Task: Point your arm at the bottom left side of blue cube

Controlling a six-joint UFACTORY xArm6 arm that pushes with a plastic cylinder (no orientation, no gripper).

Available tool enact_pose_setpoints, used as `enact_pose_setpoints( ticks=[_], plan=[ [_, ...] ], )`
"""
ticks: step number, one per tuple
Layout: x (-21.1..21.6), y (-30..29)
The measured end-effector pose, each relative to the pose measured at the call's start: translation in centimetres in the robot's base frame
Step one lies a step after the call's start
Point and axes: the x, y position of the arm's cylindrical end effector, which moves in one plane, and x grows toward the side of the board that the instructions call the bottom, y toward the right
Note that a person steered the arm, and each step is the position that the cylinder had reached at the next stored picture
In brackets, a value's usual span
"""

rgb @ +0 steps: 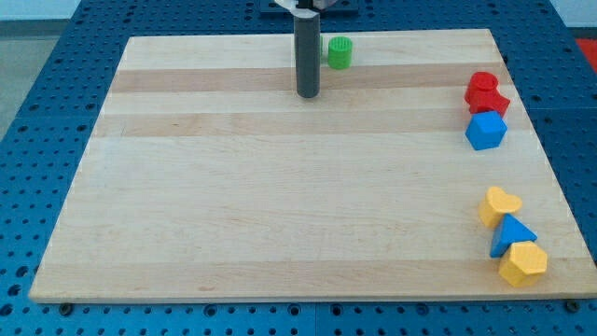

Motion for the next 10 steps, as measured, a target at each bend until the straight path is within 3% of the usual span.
enact_pose_setpoints(
  ticks=[1,2,7,10],
  plan=[
    [0.6,0.0],
    [4.2,0.0],
    [14.3,2.4],
    [16.5,3.4]
  ],
)
